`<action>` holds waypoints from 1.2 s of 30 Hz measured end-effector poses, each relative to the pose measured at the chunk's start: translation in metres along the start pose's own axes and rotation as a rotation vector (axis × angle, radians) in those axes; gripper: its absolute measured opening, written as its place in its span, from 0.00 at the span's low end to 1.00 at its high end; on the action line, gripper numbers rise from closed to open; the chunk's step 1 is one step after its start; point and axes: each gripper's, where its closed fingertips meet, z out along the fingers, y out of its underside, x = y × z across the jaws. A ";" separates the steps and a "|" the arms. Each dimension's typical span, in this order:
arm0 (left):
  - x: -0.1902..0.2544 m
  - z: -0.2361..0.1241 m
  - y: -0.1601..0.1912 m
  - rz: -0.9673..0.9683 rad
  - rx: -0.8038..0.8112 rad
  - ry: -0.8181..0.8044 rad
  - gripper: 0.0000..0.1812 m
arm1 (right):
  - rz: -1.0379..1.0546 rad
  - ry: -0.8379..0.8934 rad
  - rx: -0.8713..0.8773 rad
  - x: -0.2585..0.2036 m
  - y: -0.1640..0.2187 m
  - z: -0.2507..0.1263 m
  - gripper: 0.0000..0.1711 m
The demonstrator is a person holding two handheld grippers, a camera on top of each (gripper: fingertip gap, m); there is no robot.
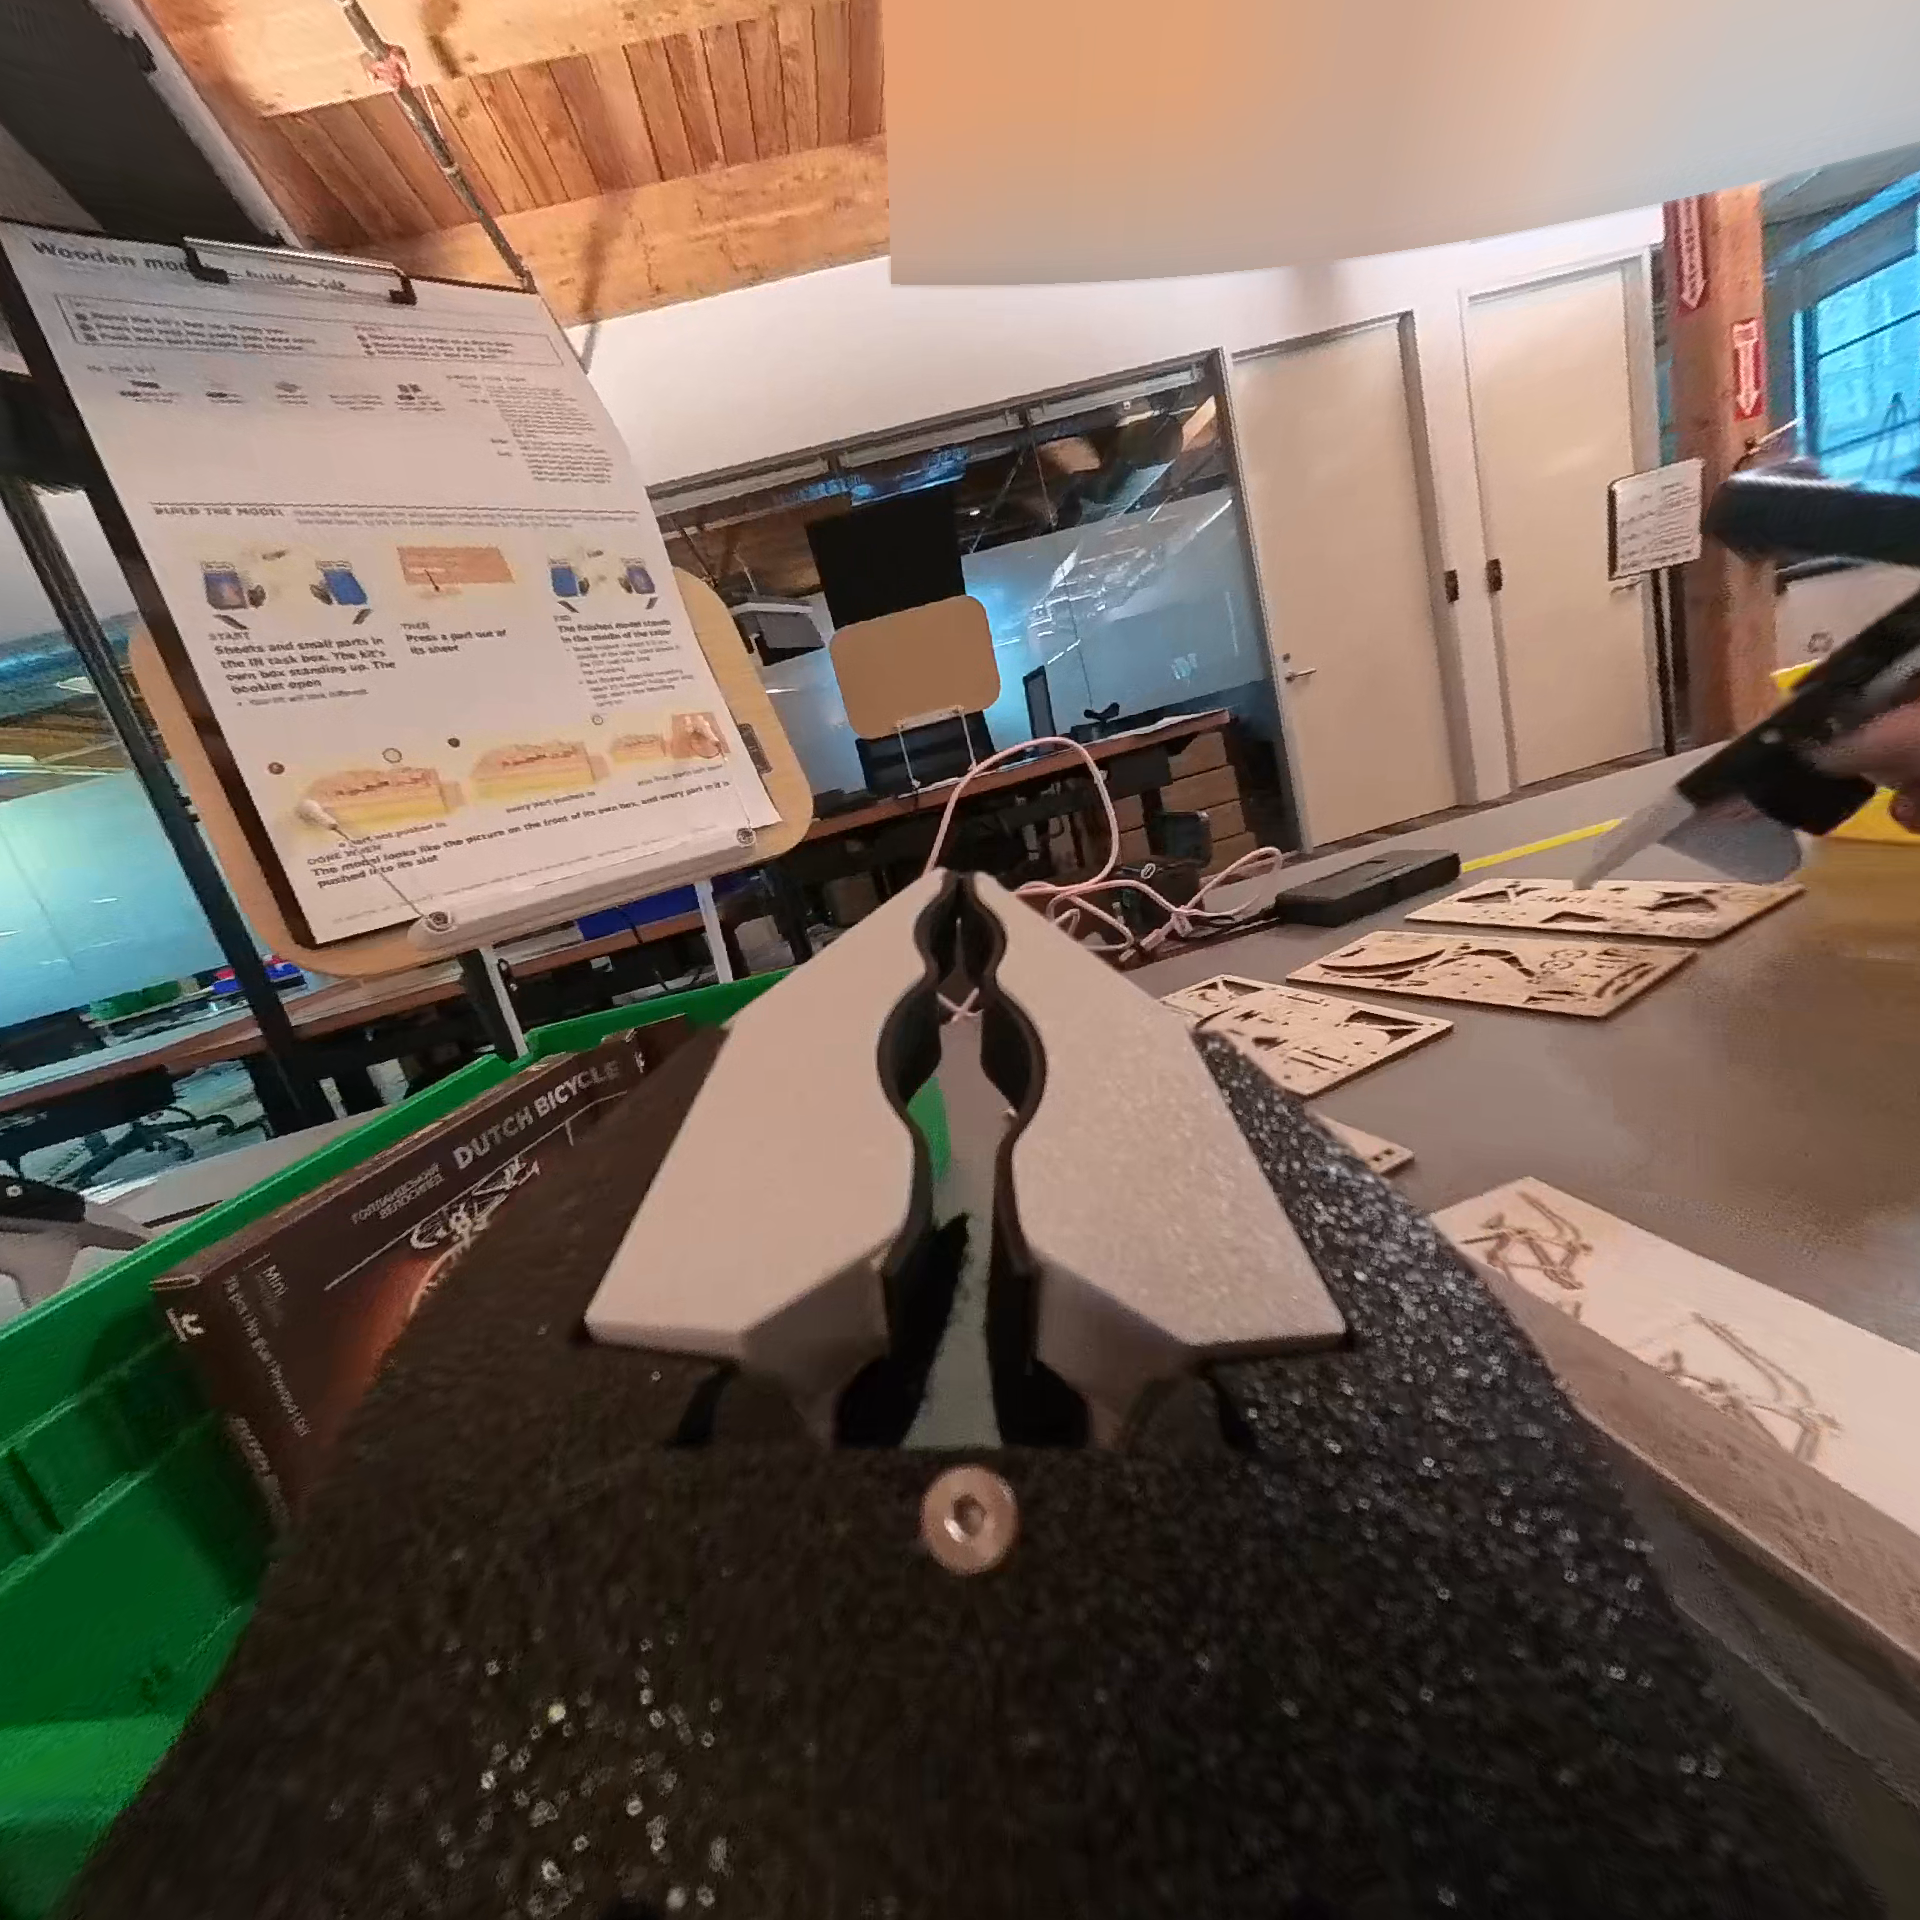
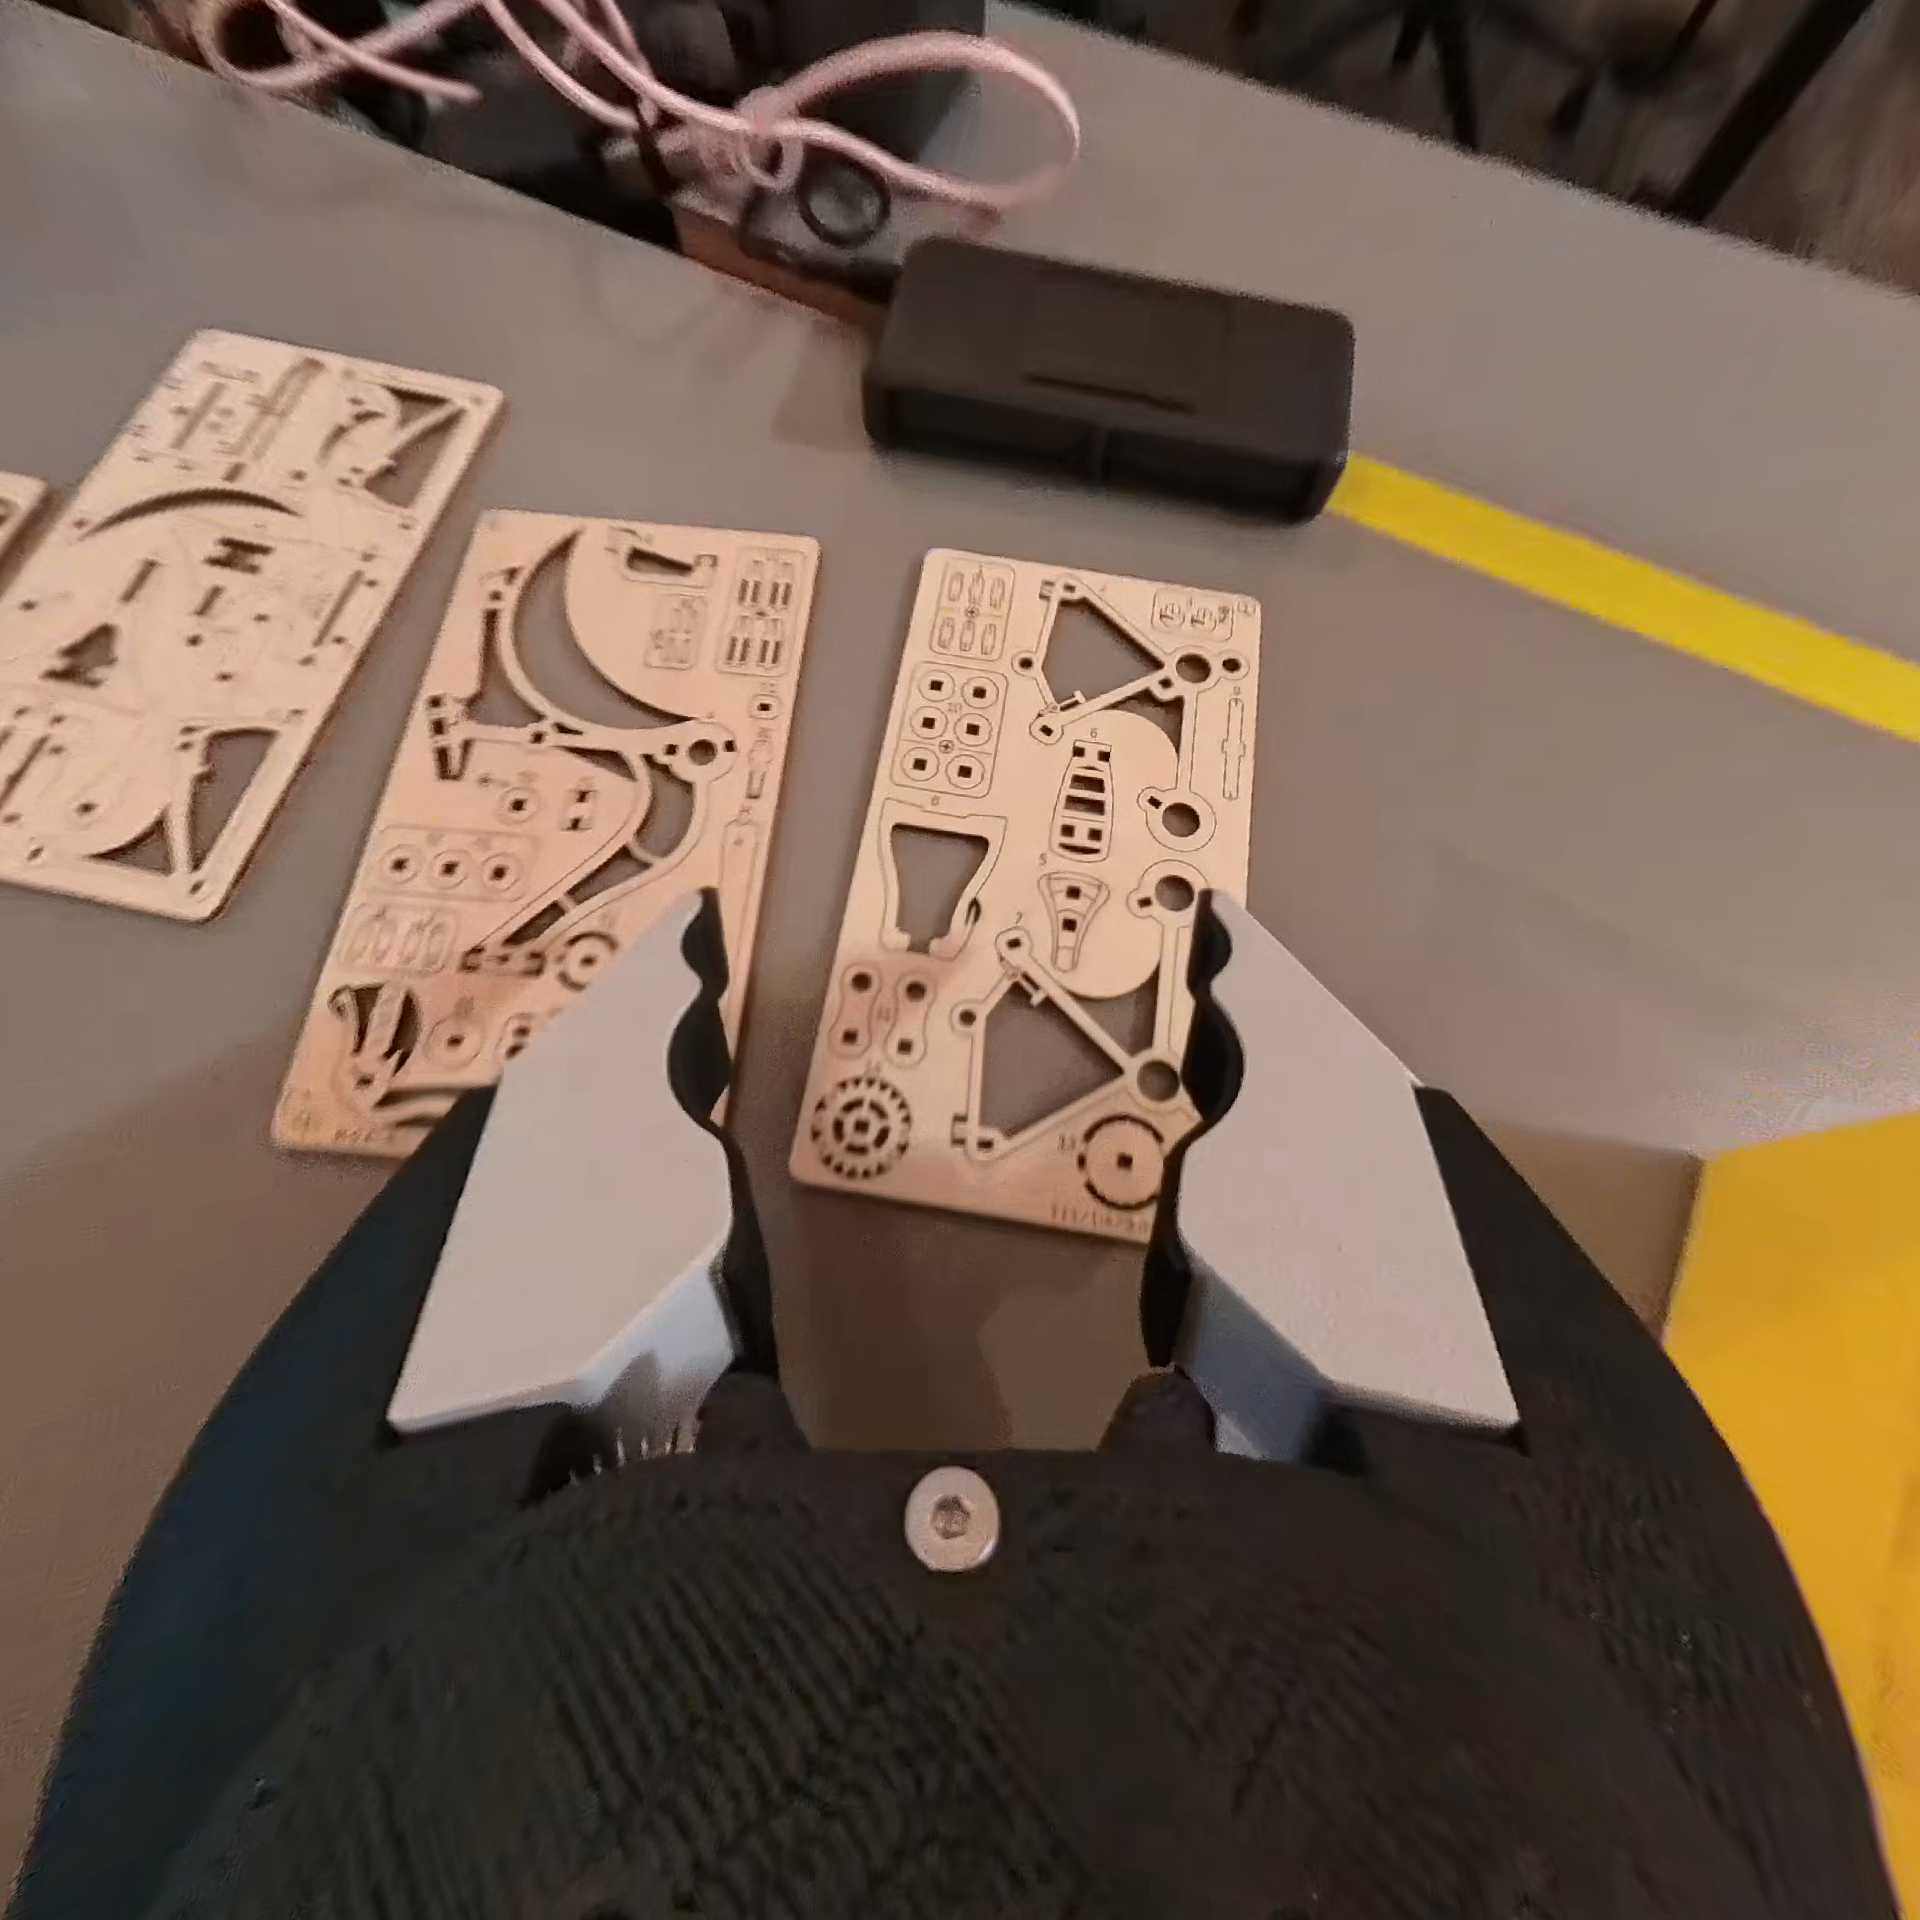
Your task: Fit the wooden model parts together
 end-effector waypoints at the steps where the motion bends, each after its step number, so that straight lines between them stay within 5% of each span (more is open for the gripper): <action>1: 0.000 0.000 0.001 0.003 -0.003 0.000 0.00 | 0.015 0.006 -0.030 0.004 0.002 0.008 0.52; 19: 0.007 0.002 0.006 -0.049 -0.028 0.052 0.00 | 0.035 0.046 -0.141 0.015 0.015 0.030 0.53; 36: 0.009 -0.002 0.001 -0.067 -0.006 0.067 0.00 | 0.089 0.140 -0.126 -0.016 0.065 -0.035 0.53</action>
